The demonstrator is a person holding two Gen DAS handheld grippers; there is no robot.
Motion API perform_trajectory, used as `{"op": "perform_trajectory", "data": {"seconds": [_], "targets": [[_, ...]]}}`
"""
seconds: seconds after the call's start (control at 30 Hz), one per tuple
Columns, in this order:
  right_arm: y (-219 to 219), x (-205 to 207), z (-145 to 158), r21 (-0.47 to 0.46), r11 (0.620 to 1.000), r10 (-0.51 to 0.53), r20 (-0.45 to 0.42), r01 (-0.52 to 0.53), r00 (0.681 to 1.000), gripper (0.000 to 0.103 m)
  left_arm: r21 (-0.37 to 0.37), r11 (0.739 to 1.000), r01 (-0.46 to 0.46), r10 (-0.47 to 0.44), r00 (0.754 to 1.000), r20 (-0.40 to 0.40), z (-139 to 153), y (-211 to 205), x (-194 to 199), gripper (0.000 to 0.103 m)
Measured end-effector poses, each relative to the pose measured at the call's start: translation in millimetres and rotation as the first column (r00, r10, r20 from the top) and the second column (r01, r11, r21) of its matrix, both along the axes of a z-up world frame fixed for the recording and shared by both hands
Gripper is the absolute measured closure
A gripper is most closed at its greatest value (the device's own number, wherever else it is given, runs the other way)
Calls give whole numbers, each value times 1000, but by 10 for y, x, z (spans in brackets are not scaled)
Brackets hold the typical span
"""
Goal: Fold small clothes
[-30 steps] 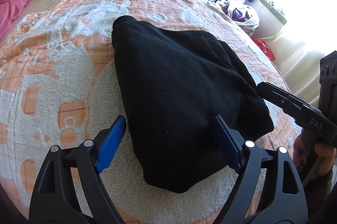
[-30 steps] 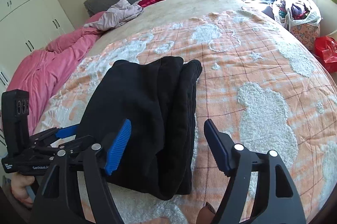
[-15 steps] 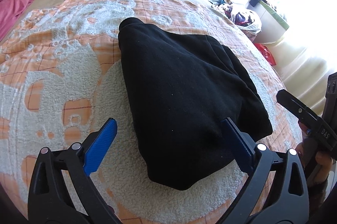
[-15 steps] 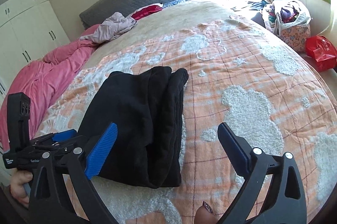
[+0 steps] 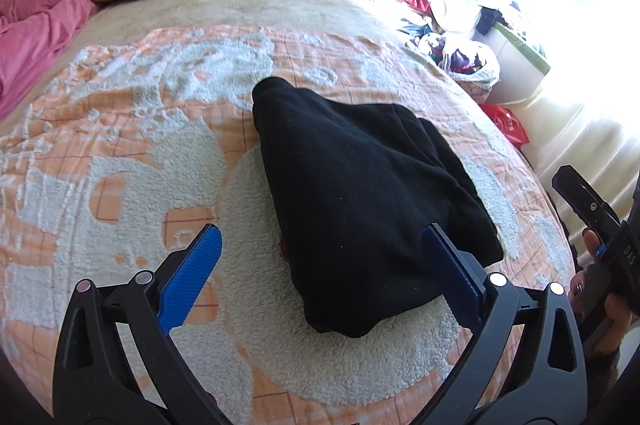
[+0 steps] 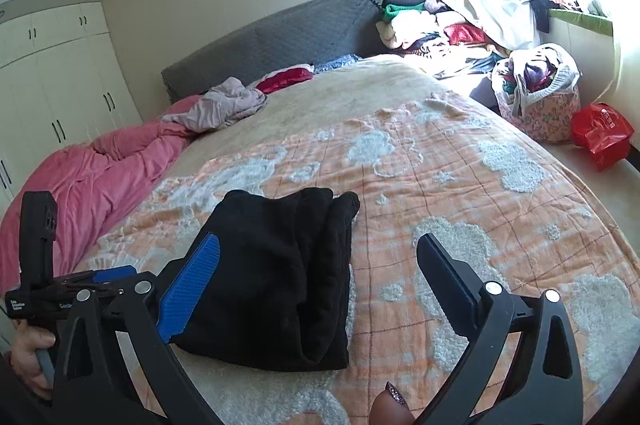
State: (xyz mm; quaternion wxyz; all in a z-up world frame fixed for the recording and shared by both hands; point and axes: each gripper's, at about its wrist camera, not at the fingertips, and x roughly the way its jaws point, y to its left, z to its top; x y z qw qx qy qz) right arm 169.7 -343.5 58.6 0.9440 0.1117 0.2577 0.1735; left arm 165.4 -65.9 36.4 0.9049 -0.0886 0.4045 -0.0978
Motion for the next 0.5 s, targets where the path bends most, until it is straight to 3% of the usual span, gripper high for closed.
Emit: {"op": "perform_trajectory", "data": {"seconds": [0.23, 0.5], "targets": [[135, -355, 102, -77, 997, -15, 93, 22, 996, 5, 6, 1000, 8, -8, 999, 53, 70, 36, -275, 10], [250, -764, 61, -122, 991, -34, 131, 50, 991, 5, 24, 1000, 13, -15, 996, 88, 85, 53, -572, 10]]}}
